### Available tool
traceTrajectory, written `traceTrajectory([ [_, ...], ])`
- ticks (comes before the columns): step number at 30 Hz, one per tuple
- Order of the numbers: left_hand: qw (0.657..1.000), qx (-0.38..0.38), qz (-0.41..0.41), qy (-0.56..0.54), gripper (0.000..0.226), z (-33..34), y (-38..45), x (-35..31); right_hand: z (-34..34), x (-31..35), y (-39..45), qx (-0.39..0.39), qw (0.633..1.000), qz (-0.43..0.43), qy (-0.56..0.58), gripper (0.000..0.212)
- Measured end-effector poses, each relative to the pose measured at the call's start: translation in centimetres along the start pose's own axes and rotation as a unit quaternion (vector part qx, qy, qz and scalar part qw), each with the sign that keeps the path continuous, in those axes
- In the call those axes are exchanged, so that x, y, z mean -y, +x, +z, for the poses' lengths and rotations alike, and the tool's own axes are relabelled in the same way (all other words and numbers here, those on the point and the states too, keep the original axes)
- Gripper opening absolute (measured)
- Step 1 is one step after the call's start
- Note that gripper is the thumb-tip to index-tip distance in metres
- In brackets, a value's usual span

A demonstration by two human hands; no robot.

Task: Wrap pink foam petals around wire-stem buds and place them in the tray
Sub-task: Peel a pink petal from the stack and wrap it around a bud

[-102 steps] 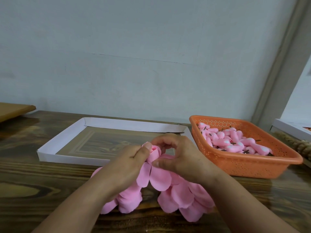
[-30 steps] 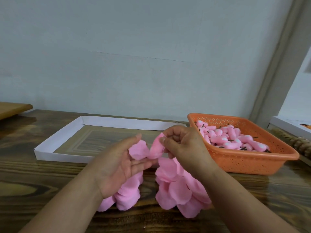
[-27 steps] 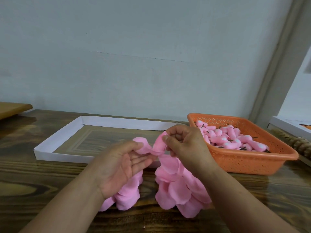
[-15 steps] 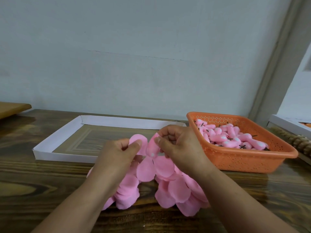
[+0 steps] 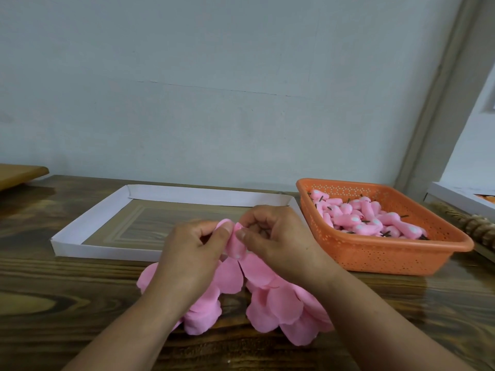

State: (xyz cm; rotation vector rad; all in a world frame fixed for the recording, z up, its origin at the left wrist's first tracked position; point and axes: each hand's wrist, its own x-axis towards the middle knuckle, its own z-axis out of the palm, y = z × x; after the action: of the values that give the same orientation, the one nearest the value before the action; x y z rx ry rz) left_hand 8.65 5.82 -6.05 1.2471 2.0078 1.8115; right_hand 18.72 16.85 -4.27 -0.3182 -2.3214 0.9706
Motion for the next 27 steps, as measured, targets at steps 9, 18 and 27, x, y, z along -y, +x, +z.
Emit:
traceTrajectory([
  [9, 0.993, 0.085, -0.056, -0.06, 0.049, -0.3, -0.2, -0.5, 0.1, 0.0, -0.1, 0.0, 0.999, 0.007, -0.036, 0.011],
  [18, 0.983, 0.081, -0.078, -0.147, 0.025, -0.6, 0.2, 0.2, 0.1, 0.2, -0.1, -0.042, 0.997, 0.049, 0.039, 0.018],
  [27, 0.962, 0.092, -0.091, -0.242, 0.031, 0.2, 0.0, 0.4, -0.3, 0.7, -0.3, -0.04, 0.993, 0.058, 0.093, 0.017],
])
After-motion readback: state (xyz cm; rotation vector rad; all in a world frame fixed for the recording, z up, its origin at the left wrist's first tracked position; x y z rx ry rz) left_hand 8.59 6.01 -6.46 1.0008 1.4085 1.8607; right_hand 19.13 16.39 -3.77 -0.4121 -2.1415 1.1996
